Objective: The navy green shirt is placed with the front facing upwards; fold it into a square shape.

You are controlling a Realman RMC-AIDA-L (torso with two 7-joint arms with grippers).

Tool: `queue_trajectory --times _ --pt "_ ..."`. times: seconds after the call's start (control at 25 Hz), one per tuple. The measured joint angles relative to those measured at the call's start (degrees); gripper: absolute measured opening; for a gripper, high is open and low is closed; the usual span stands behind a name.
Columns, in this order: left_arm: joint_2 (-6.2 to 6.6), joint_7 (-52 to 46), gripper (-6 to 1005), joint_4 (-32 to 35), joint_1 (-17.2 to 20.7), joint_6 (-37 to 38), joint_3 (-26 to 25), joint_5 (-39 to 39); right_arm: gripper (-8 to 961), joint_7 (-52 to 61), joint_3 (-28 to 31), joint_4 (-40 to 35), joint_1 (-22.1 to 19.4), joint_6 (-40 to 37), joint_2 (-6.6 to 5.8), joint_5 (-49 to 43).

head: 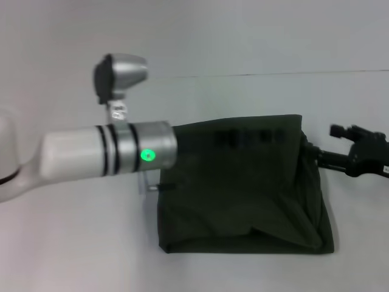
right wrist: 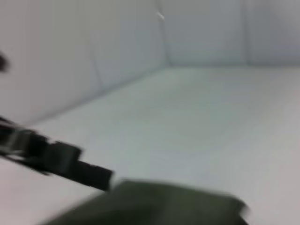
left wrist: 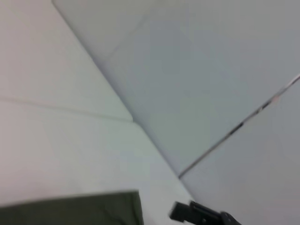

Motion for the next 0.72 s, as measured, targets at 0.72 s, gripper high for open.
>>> queue_trajectory --times 0.72 --pt "1.30 7.03 925 0.24 7.39 9.86 -19.53 4.37 924 2.16 -12.49 12.48 8.55 16.57 0.18 2.38"
